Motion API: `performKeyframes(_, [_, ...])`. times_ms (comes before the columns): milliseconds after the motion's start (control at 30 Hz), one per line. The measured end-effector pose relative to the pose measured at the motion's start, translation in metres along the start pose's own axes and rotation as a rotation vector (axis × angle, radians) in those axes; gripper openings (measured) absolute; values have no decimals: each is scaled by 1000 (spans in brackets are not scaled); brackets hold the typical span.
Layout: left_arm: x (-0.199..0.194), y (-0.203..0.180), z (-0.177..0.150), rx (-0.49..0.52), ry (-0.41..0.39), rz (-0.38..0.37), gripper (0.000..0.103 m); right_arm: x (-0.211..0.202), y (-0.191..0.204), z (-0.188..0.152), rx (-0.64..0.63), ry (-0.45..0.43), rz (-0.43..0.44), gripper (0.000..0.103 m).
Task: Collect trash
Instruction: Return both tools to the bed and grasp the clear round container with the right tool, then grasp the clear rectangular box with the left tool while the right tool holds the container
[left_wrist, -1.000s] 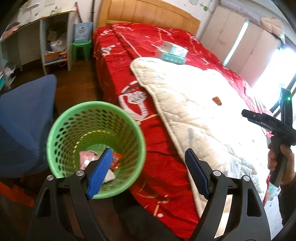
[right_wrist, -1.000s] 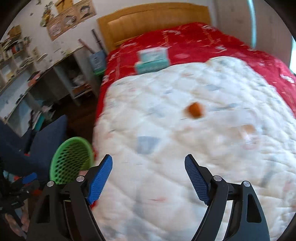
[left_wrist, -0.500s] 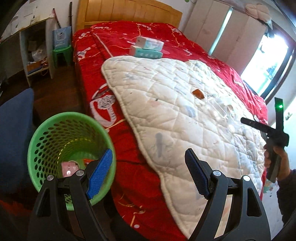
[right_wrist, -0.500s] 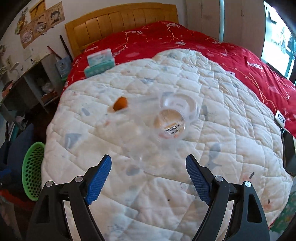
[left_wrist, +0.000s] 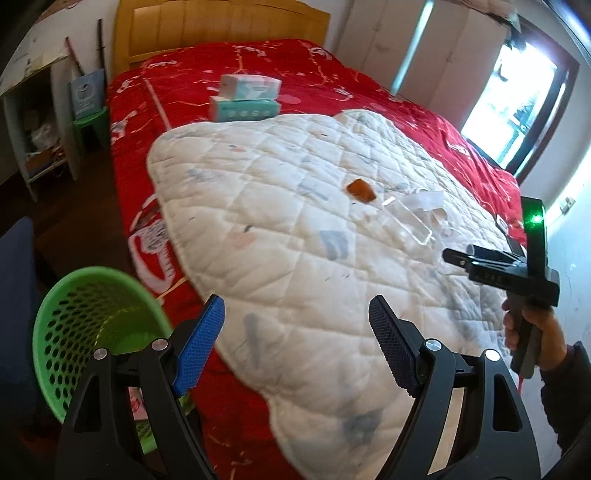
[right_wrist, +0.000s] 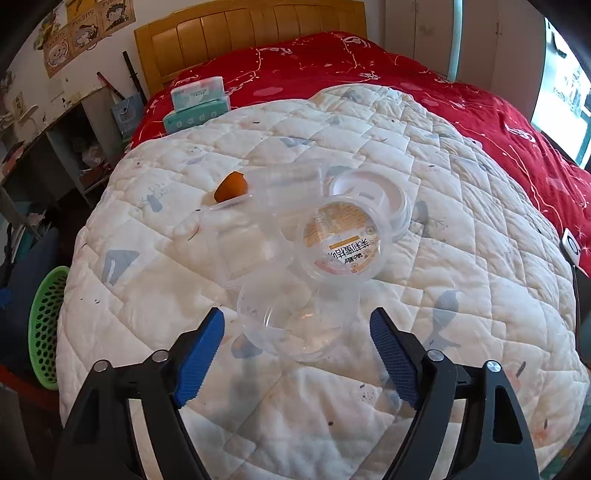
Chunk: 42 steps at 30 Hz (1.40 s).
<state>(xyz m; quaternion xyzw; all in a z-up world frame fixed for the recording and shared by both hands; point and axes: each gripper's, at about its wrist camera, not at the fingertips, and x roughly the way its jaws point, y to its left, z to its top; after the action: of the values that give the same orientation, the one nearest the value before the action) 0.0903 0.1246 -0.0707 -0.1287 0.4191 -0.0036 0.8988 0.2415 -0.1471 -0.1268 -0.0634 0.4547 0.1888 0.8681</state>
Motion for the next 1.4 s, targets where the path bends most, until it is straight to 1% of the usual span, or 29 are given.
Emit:
performKeyframes(33, [4, -5, 4, 7, 3, -5, 79, 2, 0, 1, -1, 6, 5, 70])
performKeyframes(67, [6, -8, 6, 11, 5, -8, 79, 4, -2, 1, 2, 8, 7, 64])
performKeyframes(133, [13, -17, 13, 24, 9, -21, 79, 6, -3, 1, 6, 12, 12, 61])
performKeyframes(267, [29, -40, 26, 65, 15, -41, 79, 0, -8, -1, 27, -5, 32, 60])
performKeyframes(533, [66, -92, 53, 120, 47, -129, 79, -27, -28, -10, 44, -36, 55, 60])
performKeyframes(667, [84, -116, 64, 137, 66, -148, 84, -39, -41, -16, 52, -49, 53, 60])
performKeyframes(800, [104, -141, 78, 131, 93, -159, 85, -47, -55, -21, 66, -59, 58, 60])
performKeyframes(900, [116, -159, 87, 136, 105, -153, 85, -51, -63, -24, 72, -65, 57, 60])
performKeyframes(1000, [131, -175, 94, 140, 114, -131, 85, -53, -72, -26, 81, -66, 58, 60])
performKeyframes(1167, [154, -187, 103, 89, 143, -113, 85, -55, -86, -30, 101, -73, 62, 60])
performKeyframes(1400, [181, -198, 112, 42, 153, -46, 85, -57, -96, -32, 123, -84, 69, 60])
